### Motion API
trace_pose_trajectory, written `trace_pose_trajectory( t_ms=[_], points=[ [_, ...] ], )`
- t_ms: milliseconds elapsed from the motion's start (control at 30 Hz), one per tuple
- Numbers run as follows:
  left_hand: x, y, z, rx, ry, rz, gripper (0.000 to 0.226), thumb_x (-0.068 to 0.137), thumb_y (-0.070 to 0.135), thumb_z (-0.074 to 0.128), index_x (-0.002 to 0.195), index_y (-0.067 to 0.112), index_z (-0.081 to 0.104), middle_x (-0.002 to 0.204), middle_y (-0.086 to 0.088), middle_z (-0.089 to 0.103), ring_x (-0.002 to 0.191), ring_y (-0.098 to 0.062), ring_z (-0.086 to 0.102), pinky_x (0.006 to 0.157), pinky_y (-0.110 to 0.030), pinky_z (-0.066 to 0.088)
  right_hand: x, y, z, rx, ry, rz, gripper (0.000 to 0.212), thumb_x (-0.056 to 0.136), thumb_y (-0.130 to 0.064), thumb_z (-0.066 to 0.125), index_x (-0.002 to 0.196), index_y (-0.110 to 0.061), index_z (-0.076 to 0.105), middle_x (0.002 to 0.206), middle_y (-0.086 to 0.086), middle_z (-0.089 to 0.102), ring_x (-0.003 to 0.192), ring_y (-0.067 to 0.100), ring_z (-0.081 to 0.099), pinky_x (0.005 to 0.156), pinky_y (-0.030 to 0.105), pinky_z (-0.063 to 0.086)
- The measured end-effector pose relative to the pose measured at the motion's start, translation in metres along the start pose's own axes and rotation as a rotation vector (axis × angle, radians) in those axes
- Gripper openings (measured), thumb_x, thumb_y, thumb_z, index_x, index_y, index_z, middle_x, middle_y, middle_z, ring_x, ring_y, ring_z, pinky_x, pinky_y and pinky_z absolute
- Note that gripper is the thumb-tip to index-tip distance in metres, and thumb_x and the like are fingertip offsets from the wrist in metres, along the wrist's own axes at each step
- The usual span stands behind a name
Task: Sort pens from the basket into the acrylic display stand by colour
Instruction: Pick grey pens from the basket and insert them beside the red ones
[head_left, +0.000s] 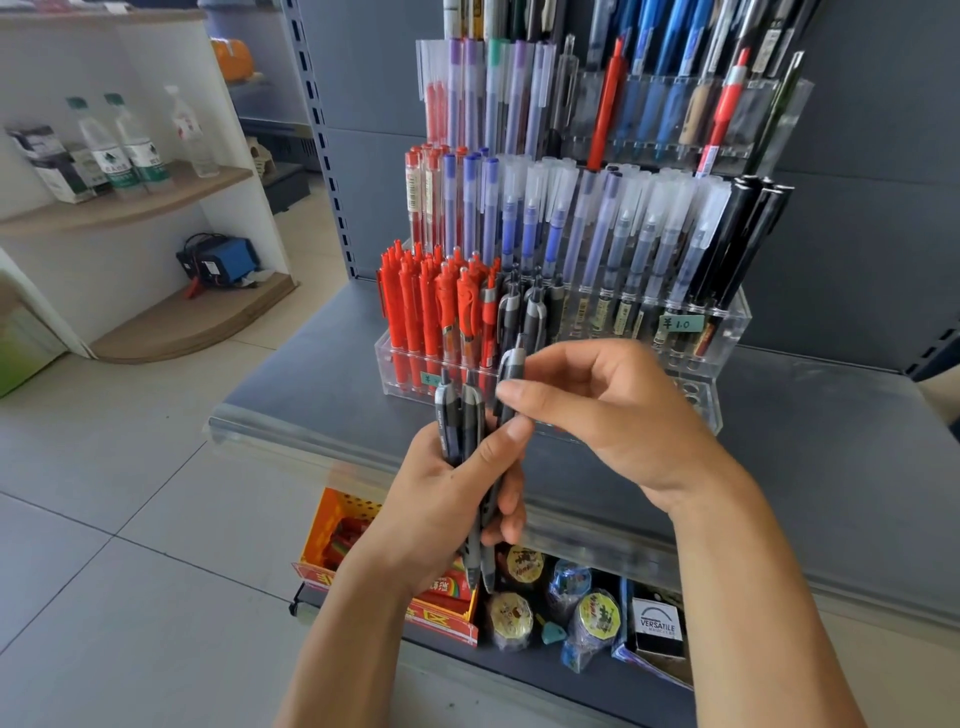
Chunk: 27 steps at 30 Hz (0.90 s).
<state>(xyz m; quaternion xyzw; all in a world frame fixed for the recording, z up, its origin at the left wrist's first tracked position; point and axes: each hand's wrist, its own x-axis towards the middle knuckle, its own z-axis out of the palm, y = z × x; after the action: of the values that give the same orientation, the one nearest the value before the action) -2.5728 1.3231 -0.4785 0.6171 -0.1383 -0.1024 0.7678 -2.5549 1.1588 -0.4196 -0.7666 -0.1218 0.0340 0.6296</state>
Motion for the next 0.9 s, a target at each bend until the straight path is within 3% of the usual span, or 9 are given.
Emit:
trace_pose_trajectory(
  t_ms=[200, 367, 500, 633, 733, 900],
  points=[
    [-0.001, -0.001, -0.001, 0.028, -0.026, -0.001, 0.038, 0.09, 0.041, 0.065, 0.075, 0.007, 0.054, 0.058, -0.011, 0.055, 0.037, -0.016, 0.042, 0.04, -0.023, 0.035, 0.002, -0.001, -0.003, 0.135, 0.192, -0.067, 0.003, 0.088, -0.021, 0.075, 0.087, -0.018, 0.077, 0.074, -0.006, 0.074, 0.069, 0.006, 0.067, 0.064, 0.017, 0.049],
    [0.0, -0.003, -0.001, 0.022, -0.038, -0.016, 0.039, 0.093, 0.037, 0.064, 0.071, 0.009, 0.048, 0.054, -0.006, 0.042, 0.038, -0.015, 0.033, 0.042, -0.026, 0.029, -0.001, 0.004, -0.01, 0.098, 0.109, -0.004, 0.017, 0.085, -0.021, 0.078, 0.102, -0.019, 0.074, 0.088, -0.001, 0.077, 0.082, 0.014, 0.074, 0.071, 0.024, 0.053],
    [0.001, -0.004, -0.002, 0.024, -0.017, -0.03, 0.038, 0.092, 0.037, 0.065, 0.069, 0.012, 0.048, 0.055, -0.005, 0.039, 0.04, -0.015, 0.031, 0.042, -0.027, 0.028, 0.0, 0.005, -0.011, 0.089, 0.109, -0.011, 0.015, 0.088, -0.013, 0.076, 0.102, -0.017, 0.073, 0.087, 0.002, 0.078, 0.081, 0.019, 0.076, 0.065, 0.025, 0.054],
    [0.002, -0.007, -0.002, 0.017, 0.007, -0.043, 0.036, 0.09, 0.036, 0.067, 0.071, 0.014, 0.046, 0.062, -0.014, 0.02, 0.043, -0.017, 0.026, 0.041, -0.024, 0.028, 0.0, 0.002, -0.018, 0.155, 0.368, -0.169, 0.011, 0.092, -0.006, 0.07, 0.099, -0.014, 0.072, 0.087, 0.004, 0.076, 0.08, 0.018, 0.075, 0.062, 0.024, 0.055],
    [0.002, -0.008, -0.003, 0.019, 0.022, -0.05, 0.037, 0.088, 0.037, 0.069, 0.075, 0.011, 0.046, 0.065, -0.018, 0.017, 0.043, -0.018, 0.025, 0.041, -0.024, 0.029, 0.001, 0.003, -0.027, -0.001, 0.639, -0.348, 0.01, 0.095, -0.009, 0.067, 0.104, -0.012, 0.069, 0.092, 0.001, 0.074, 0.083, 0.014, 0.074, 0.066, 0.027, 0.056],
    [0.004, -0.011, -0.005, 0.011, 0.038, -0.039, 0.048, 0.091, 0.036, 0.07, 0.073, 0.009, 0.034, 0.065, -0.017, 0.015, 0.043, -0.018, 0.023, 0.041, -0.025, 0.027, 0.006, 0.015, -0.029, -0.191, 0.731, -0.377, 0.018, 0.096, -0.017, 0.068, 0.113, -0.011, 0.069, 0.097, -0.004, 0.072, 0.087, 0.012, 0.072, 0.076, 0.032, 0.06]
  ],
)
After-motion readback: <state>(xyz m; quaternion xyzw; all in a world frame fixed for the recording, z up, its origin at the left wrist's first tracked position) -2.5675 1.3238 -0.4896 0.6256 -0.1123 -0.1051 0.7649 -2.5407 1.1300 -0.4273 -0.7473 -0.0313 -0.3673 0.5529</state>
